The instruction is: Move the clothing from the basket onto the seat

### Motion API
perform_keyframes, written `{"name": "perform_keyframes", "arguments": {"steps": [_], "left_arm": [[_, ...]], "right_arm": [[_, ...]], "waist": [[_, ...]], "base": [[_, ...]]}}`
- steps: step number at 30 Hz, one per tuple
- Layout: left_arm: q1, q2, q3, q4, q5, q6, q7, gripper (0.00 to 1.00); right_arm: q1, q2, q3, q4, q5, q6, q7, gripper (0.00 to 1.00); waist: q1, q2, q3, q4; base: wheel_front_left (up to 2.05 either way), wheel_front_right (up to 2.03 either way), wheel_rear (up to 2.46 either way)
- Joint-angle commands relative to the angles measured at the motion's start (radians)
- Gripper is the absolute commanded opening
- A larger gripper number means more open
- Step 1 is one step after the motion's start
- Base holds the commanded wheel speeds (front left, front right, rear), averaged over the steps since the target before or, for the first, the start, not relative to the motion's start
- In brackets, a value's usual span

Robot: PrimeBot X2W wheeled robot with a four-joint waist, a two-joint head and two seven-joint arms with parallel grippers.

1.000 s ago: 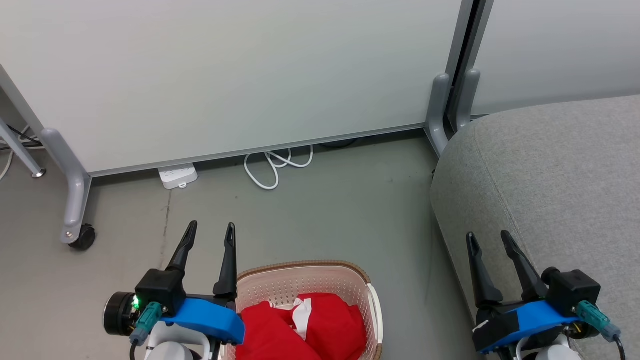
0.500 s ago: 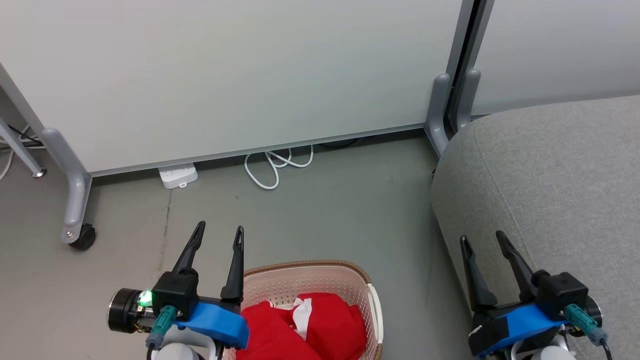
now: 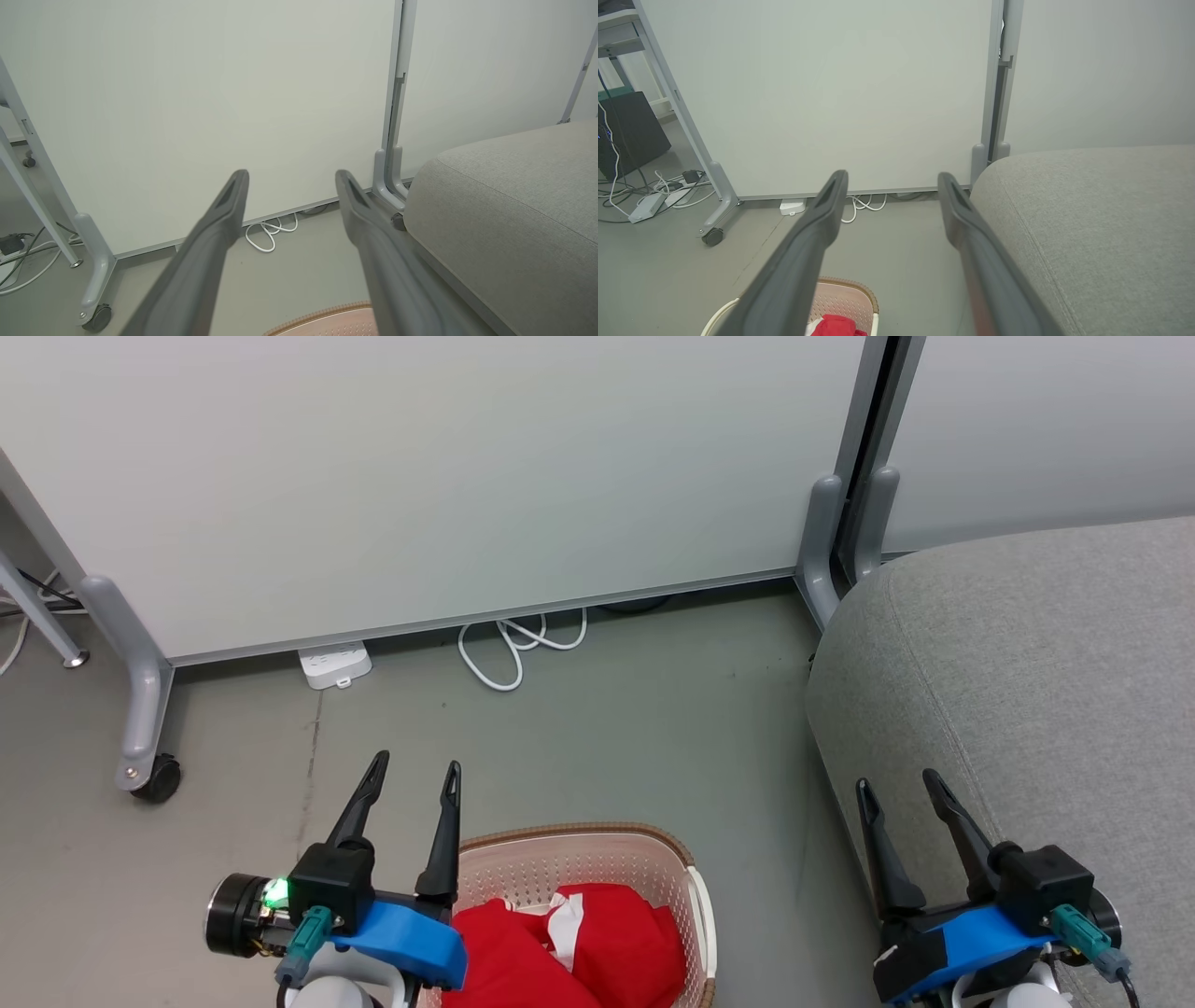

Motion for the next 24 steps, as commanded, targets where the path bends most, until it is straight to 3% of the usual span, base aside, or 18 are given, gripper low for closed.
{"name": "perform_keyframes", "arguments": {"steps": [1,13,22,24], "left_arm": [[-0.018,0.0,-0.005,0.007,-0.004,-0.005,-0.005,1.0],[-0.125,0.042,-0.08,0.121,0.029,-0.028,-0.005,1.0],[-0.276,0.128,-0.262,0.319,0.007,-0.032,-0.004,1.0],[-0.326,0.155,-0.344,0.379,-0.013,-0.032,-0.004,1.0]], "right_arm": [[-0.015,-0.006,0.003,0.003,0.007,0.0,-0.006,1.0],[-0.059,-0.006,0.022,-0.005,0.011,0.0,-0.005,1.0],[-0.14,-0.006,0.056,-0.027,0.029,0.0,-0.005,1.0],[-0.169,-0.005,0.057,-0.037,0.034,0.0,-0.005,1.0]], "waist": [[0.0,0.0,0.002,-0.001],[0.0,0.0,0.071,-0.04],[0.0,0.0,0.206,-0.113],[0.0,0.0,0.254,-0.134]], "base": [[0.0,0.0,0.0],[0.0,0.0,0.0],[0.0,0.0,0.0],[0.0,0.0,0.0]]}}
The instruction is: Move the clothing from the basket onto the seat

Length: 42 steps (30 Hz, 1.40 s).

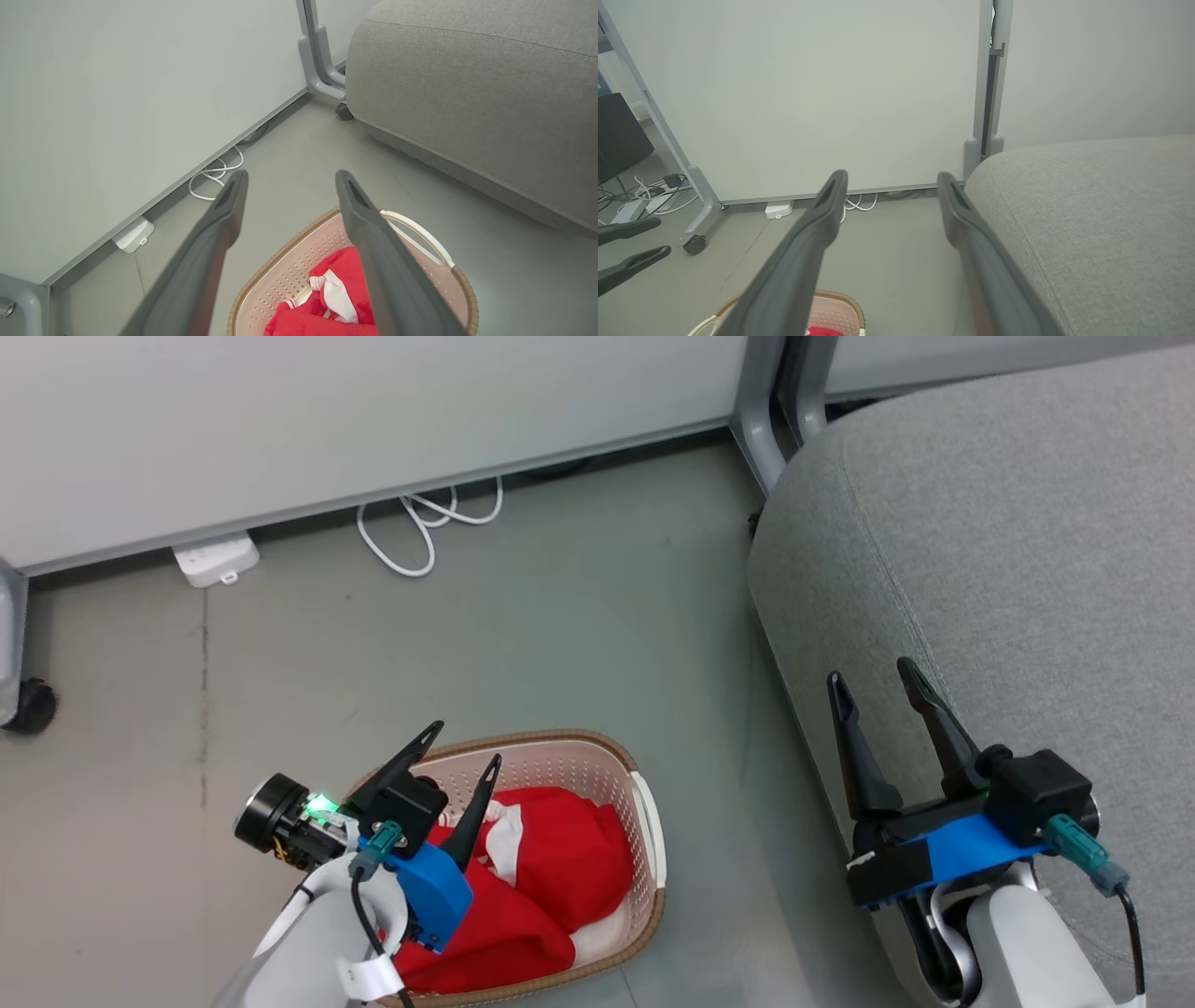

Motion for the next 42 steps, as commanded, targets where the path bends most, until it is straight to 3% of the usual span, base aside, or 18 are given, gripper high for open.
{"name": "perform_keyframes", "arguments": {"steps": [1,4,14,24,29,42], "left_arm": [[-0.043,0.021,-0.052,0.042,-0.014,-0.002,-0.003,1.0],[-0.083,0.037,-0.106,0.081,-0.034,-0.001,-0.003,1.0],[-0.267,0.096,-0.428,0.314,-0.107,-0.001,-0.001,1.0],[-0.419,0.145,-0.745,0.439,-0.238,-0.002,0.088,1.0],[-0.465,0.18,-0.797,0.426,-0.265,-0.002,0.171,1.0],[-0.536,0.254,-0.803,0.375,-0.161,-0.002,0.323,1.0]], "right_arm": [[-0.029,-0.004,0.002,-0.008,0.003,0.0,-0.004,1.0],[-0.05,-0.004,0.002,-0.016,0.005,0.0,-0.004,1.0],[-0.146,-0.004,0.006,-0.056,0.013,0.0,-0.004,1.0],[-0.234,-0.004,0.018,-0.11,0.011,0.0,-0.004,1.0],[-0.277,-0.004,0.022,-0.147,0.011,0.0,-0.004,1.0],[-0.343,-0.004,0.045,-0.251,0.009,0.0,-0.004,1.0]], "waist": [[-0.0001,0.0,0.072,-0.042],[-0.0001,0.0,0.107,-0.053],[-0.0001,0.0,0.295,-0.1],[-0.0001,0.0,0.472,-0.137],[-0.0001,0.0,0.561,-0.153],[-0.0001,0.0,0.742,-0.197]], "base": [[0.0,0.0,0.0],[0.0,0.0,0.0],[0.0,0.0,0.0],[0.0,0.0,0.0],[0.0,0.0,0.0],[0.0,0.0,0.0]]}}
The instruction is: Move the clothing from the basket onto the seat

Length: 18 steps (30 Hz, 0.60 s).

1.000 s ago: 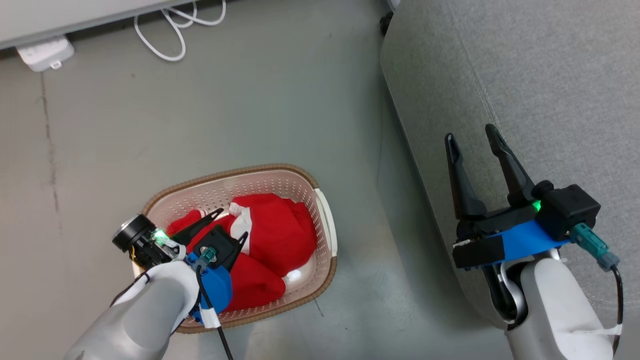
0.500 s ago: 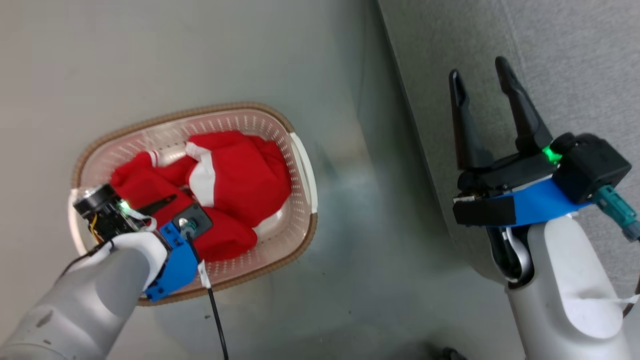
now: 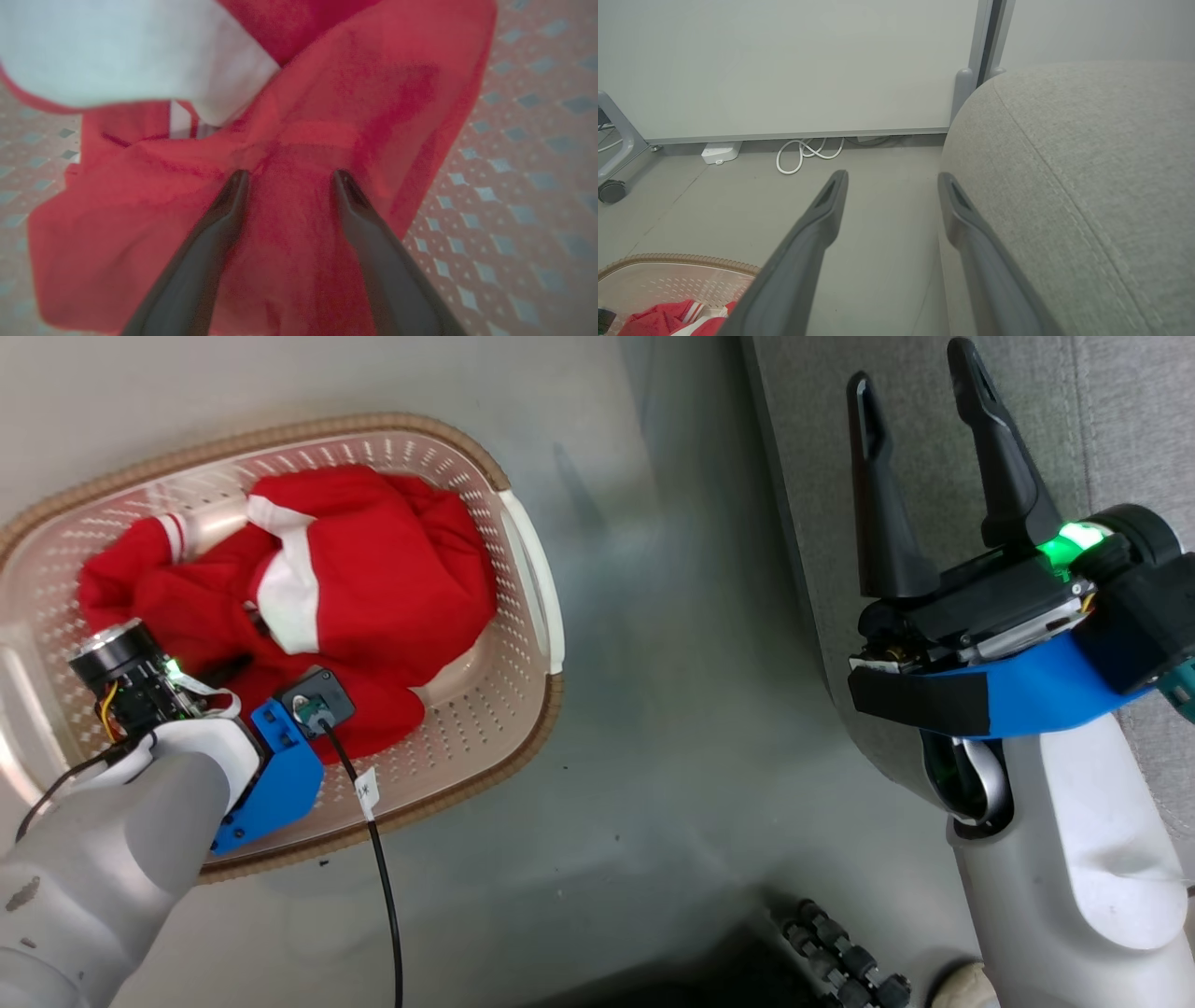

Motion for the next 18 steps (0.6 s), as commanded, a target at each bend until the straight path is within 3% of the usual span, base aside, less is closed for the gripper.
{"name": "perform_keyframes", "arguments": {"steps": [1,17,18], "left_arm": [[-0.022,0.011,-0.004,0.0,0.004,-0.001,0.011,1.0],[-0.102,-0.012,-0.004,0.056,0.015,-0.001,0.077,1.0],[-0.101,-0.014,-0.004,0.059,0.016,-0.001,0.081,0.43]], "right_arm": [[-0.024,-0.003,0.001,-0.016,-0.004,0.0,-0.004,1.0],[-0.012,-0.003,0.003,-0.128,-0.015,0.0,-0.004,1.0],[-0.012,-0.003,0.003,-0.129,-0.014,0.0,-0.004,1.0]], "waist": [[-0.0002,0.0,0.034,-0.019],[-0.0002,0.0,0.101,-0.023],[-0.0002,0.0,0.101,-0.023]], "base": [[0.0,0.0,0.0],[0.0,0.0,0.0],[0.0,0.0,0.0]]}}
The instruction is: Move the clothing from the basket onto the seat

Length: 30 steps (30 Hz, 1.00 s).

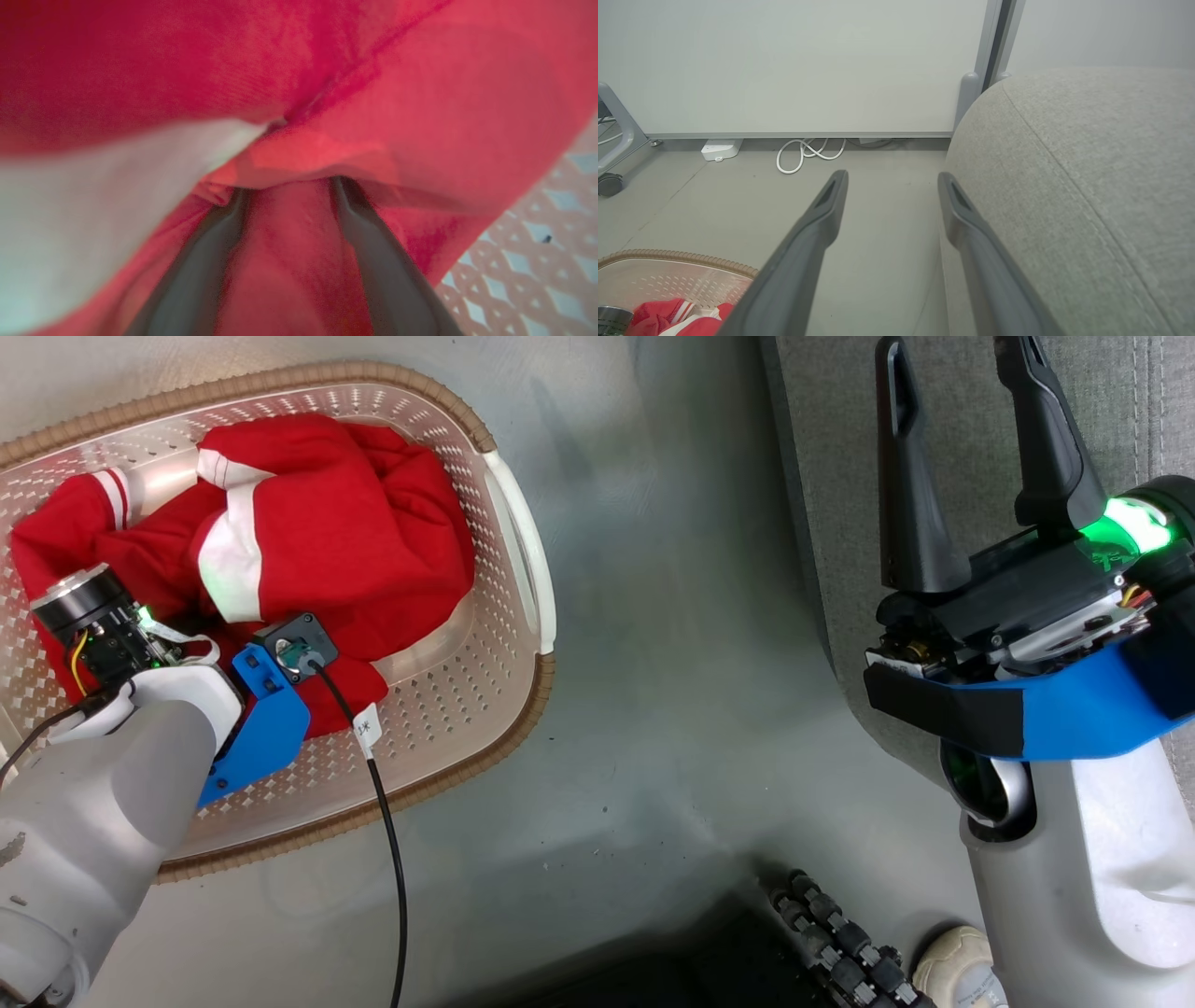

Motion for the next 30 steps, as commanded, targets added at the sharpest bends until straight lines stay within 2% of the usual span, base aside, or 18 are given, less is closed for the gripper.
{"name": "perform_keyframes", "arguments": {"steps": [1,13,22,30], "left_arm": [[-0.013,-0.002,-0.004,0.007,0.006,-0.001,0.003,0.0],[0.009,-0.026,-0.004,0.009,-0.019,-0.001,-0.015,0.0],[0.025,-0.077,-0.004,0.019,-0.039,-0.001,-0.062,0.0],[0.046,-0.13,-0.004,0.028,-0.08,-0.001,-0.147,0.0]], "right_arm": [[-0.009,-0.003,-0.001,-0.005,0.001,0.0,-0.004,1.0],[0.008,-0.003,-0.028,0.011,0.001,0.0,-0.004,1.0],[0.022,-0.003,-0.045,0.028,-0.023,0.0,-0.004,1.0],[0.042,-0.003,-0.059,0.055,-0.045,0.0,-0.004,1.0]], "waist": [[-0.0001,0.0,-0.002,0.0],[-0.0001,0.0,-0.041,0.013],[-0.0001,0.0,-0.109,0.044],[-0.0001,0.0,-0.207,0.09]], "base": [[0.0,0.0,0.0],[0.0,0.0,0.0],[0.0,0.0,0.0],[0.0,0.0,0.0]]}}
